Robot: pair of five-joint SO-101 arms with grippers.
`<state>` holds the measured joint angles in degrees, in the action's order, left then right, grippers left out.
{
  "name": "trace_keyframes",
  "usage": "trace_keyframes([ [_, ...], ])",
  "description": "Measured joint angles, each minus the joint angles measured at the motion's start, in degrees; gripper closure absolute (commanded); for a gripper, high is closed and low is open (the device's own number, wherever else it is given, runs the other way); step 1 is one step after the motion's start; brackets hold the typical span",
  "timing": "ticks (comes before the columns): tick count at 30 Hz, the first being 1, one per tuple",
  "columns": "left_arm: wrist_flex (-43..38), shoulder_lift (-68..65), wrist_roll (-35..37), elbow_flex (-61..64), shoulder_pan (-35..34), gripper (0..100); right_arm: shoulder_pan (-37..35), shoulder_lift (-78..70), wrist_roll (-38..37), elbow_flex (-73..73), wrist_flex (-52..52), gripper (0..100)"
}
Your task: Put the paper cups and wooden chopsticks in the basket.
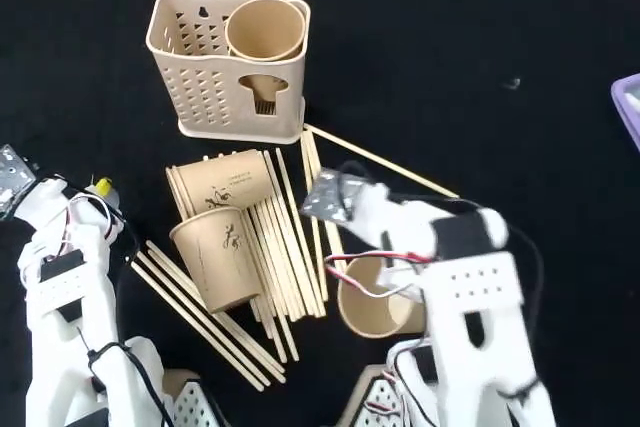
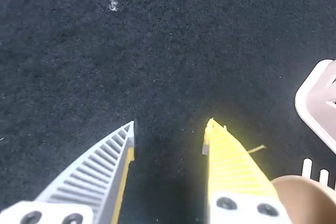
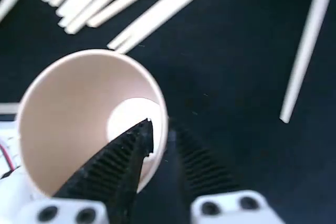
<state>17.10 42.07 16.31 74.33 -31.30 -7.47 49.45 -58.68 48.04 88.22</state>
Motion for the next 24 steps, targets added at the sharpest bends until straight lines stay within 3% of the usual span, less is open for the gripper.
trace_keyframes([
  [4, 0.00, 0.00, 0.00, 0.00, 0.00, 79, 4.04, 4.04, -0.44, 0.00, 0.26, 98.8],
  [12, 0.00, 0.00, 0.00, 0.00, 0.00, 79, 4.66, 6.68, 1.85, -8.88, 6.24, 98.8],
  [17, 0.00, 0.00, 0.00, 0.00, 0.00, 79, 4.48, 6.77, 16.09, -24.62, 1.32, 98.8],
  [24, 0.00, 0.00, 0.00, 0.00, 0.00, 79, -3.25, -1.32, 39.65, -34.02, -17.41, 98.8],
])
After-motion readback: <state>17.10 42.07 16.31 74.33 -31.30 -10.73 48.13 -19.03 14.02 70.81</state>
